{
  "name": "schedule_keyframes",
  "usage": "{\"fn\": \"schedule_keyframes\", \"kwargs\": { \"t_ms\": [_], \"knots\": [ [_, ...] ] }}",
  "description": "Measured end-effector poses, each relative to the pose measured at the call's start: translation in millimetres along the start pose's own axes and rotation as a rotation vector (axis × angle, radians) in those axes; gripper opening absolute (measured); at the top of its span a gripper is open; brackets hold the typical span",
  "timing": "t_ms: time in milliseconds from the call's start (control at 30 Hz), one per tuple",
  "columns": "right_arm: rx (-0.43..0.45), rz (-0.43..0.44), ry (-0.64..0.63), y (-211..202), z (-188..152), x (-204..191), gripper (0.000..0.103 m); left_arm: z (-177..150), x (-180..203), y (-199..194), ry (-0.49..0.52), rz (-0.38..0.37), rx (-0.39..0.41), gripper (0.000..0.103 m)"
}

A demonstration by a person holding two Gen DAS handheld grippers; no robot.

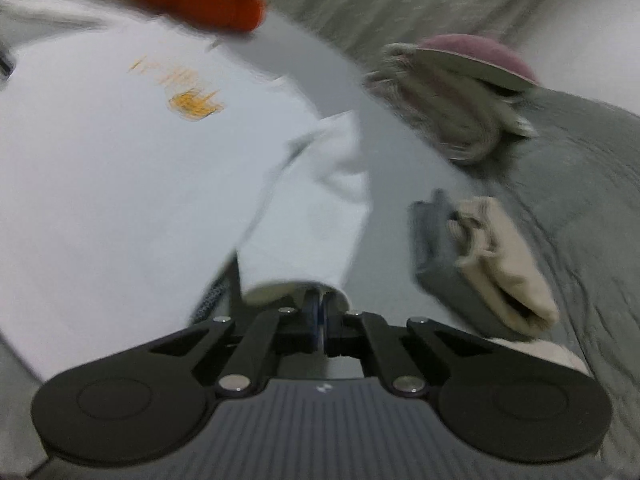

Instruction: Fold clothes

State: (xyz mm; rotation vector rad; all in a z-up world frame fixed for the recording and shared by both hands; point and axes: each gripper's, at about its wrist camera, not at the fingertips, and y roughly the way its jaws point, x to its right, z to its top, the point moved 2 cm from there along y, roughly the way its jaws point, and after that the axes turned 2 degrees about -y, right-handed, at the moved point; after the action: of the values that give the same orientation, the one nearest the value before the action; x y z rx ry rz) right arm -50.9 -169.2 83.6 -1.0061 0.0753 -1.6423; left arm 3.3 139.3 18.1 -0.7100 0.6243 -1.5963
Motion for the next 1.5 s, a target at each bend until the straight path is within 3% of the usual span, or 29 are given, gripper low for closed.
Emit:
{"fn": "schedule_keyframes", "kwargs": {
  "t_ms": [67,133,167,300,400,500,533,633,767,833,900,1133,1233,1300,1500],
  "knots": [
    [0.003,-0.031,0.007,-1.2,-0.1,2.6,0.016,-0.6,0.0,0.6,0.003,-0.001,-0.001,0.092],
    [-0.005,-0.045,-0.023,-0.6,-0.3,-2.4,0.053,-0.1,0.8,0.8,0.008,-0.001,-0.001,0.092],
    [-0.005,-0.048,-0.044,-0.4,-0.3,-6.3,0.053,-0.1,1.7,0.9,0.010,0.000,0.000,0.092],
    [-0.023,-0.038,-0.124,3.4,-1.6,-21.0,0.053,-0.4,2.9,1.5,0.021,-0.003,-0.001,0.092],
    [-0.004,0.031,-0.161,1.1,-1.1,-29.8,0.053,-1.2,4.6,2.4,0.032,-0.002,-0.001,0.092],
    [0.002,0.092,-0.213,1.4,-0.3,-41.5,0.005,-1.7,6.2,2.6,0.047,-0.001,0.001,0.092],
    [0.002,0.093,-0.224,2.4,0.5,-42.4,0.003,-1.1,5.7,2.4,0.043,-0.002,0.002,0.092],
    [0.088,0.047,-0.038,-9.8,17.4,-3.0,0.003,0.8,4.0,1.8,0.031,-0.006,0.004,0.092],
    [0.238,0.017,0.709,-29.0,22.3,140.9,0.003,2.9,2.3,2.8,0.023,-0.003,0.007,0.092],
    [0.265,0.014,0.928,-23.4,11.2,195.1,0.003,2.4,1.6,5.1,0.023,-0.002,0.002,0.092],
    [0.250,-0.002,1.041,-6.4,2.6,229.8,0.003,2.3,1.7,7.0,0.026,0.000,-0.001,0.092],
    [0.134,-0.045,1.190,47.0,-20.0,256.1,0.003,4.7,3.3,12.2,0.037,0.009,-0.005,0.093],
    [0.178,-0.043,1.277,33.5,-31.2,263.3,0.003,6.9,2.0,13.3,0.031,0.004,-0.006,0.093],
    [0.177,-0.060,1.256,27.8,-27.1,268.5,0.003,8.1,2.6,16.5,0.039,0.006,-0.006,0.094],
    [-0.046,-0.135,1.163,81.6,-46.4,253.6,0.003,6.6,7.1,19.7,0.071,0.019,0.002,0.096]
  ]
}}
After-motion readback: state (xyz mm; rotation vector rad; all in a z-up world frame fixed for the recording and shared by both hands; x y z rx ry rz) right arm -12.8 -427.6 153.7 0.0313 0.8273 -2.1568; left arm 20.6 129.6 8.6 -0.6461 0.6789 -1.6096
